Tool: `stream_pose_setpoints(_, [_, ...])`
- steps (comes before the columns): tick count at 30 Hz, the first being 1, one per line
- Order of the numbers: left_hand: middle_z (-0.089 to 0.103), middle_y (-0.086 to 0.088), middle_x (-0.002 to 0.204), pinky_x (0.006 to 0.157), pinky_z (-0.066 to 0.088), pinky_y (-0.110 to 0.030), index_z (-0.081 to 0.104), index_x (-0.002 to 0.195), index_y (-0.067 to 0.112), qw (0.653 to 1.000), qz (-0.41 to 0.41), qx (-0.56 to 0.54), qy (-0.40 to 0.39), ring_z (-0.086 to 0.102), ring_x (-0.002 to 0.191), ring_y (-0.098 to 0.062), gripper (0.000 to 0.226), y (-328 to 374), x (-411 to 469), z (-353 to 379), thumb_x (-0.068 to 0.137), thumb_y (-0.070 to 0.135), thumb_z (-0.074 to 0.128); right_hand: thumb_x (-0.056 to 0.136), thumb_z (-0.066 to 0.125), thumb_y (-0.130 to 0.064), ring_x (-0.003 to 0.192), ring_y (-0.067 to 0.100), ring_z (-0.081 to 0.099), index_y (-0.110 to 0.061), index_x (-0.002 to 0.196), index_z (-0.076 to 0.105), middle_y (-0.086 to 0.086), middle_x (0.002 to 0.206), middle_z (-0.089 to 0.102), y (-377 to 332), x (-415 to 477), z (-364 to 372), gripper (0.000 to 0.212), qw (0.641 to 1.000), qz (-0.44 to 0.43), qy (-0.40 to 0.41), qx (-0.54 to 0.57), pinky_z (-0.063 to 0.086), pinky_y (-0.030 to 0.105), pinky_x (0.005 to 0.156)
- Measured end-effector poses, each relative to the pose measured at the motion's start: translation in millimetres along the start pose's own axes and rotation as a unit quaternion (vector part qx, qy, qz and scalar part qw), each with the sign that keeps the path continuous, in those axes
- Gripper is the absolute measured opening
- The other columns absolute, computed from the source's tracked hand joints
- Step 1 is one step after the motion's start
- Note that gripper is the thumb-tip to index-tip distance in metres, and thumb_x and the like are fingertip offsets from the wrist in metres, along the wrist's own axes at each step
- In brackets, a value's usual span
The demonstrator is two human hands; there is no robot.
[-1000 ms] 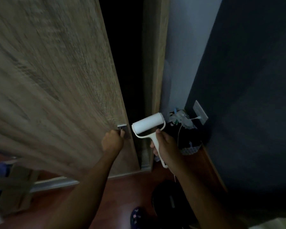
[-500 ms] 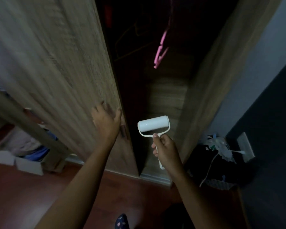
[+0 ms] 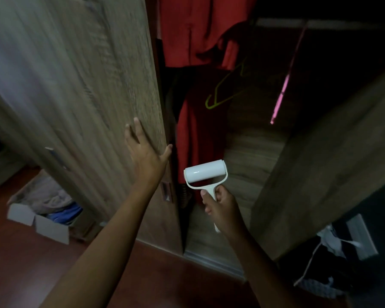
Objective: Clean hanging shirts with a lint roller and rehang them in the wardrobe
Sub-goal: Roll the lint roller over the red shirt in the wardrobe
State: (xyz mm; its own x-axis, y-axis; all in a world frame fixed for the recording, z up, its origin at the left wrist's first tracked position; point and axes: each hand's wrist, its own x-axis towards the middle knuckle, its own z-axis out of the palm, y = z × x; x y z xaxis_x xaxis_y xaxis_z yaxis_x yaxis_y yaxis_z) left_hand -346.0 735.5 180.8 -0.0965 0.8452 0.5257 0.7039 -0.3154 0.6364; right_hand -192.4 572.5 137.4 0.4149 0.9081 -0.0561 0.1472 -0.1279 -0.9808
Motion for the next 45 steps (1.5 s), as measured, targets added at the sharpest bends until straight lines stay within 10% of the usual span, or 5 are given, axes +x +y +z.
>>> stream_pose_setpoints(11, [0.006,-0.024,0.161,0.119,0.025,-0.05,0.006,0.159,0.014,0.999,0.007,-0.045,0.026,0.012,0.15,-0.036,0.112,-53.4,38.7,-14.1,0.076,0.037,0.079,0.087,0.064,-0.043,0.063,0.011,0.059,-0.022,0.082,0.058,-0.002,0.073,0.066,-14.0,40.9,79.1,0.022,1.0,0.019,0.019,0.005,0.048,0.034,0.063])
stream_pose_setpoints(25, [0.004,-0.019,0.162,0.112,0.026,-0.043,0.003,0.159,0.021,0.999,0.006,-0.047,0.007,0.013,0.15,-0.035,0.115,-95.2,71.6,-39.1,0.076,0.042,0.079,0.096,0.061,-0.016,0.046,0.004,0.045,0.009,0.1,0.055,0.012,0.07,0.052,-33.6,50.3,133.8,0.026,0.998,0.012,0.002,0.065,0.038,0.019,0.044])
stream_pose_setpoints(37, [0.017,-0.017,0.16,0.109,0.035,-0.06,0.012,0.157,0.022,1.0,-0.015,-0.012,0.005,0.022,0.146,-0.033,0.111,-84.0,70.6,-54.6,0.072,0.053,0.076,0.095,0.064,-0.021,0.052,0.009,0.05,-0.007,0.094,0.062,0.0,0.064,0.058,-42.9,49.4,126.1,0.015,0.996,-0.034,-0.001,0.088,0.039,0.025,0.05])
stream_pose_setpoints(42, [0.054,-0.006,0.117,0.08,0.051,-0.025,0.054,0.128,0.013,0.981,0.106,-0.158,0.025,0.057,0.094,-0.013,0.053,-29.6,66.9,-77.0,0.086,0.039,0.072,0.102,0.052,-0.026,0.047,0.013,0.042,-0.007,0.092,0.057,0.009,0.065,0.05,-49.8,45.9,103.9,0.022,0.99,-0.041,0.055,0.125,0.032,0.029,0.044])
stream_pose_setpoints(45, [0.062,0.003,0.091,0.064,0.05,-0.029,0.065,0.109,0.015,0.969,0.163,-0.185,-0.023,0.057,0.069,-0.01,0.026,3.6,70.4,-74.0,0.09,0.033,0.067,0.103,0.044,-0.042,0.046,0.016,0.046,-0.012,0.1,0.061,0.006,0.065,0.054,-60.0,50.8,83.5,0.035,0.991,-0.033,0.081,0.098,0.036,0.028,0.041])
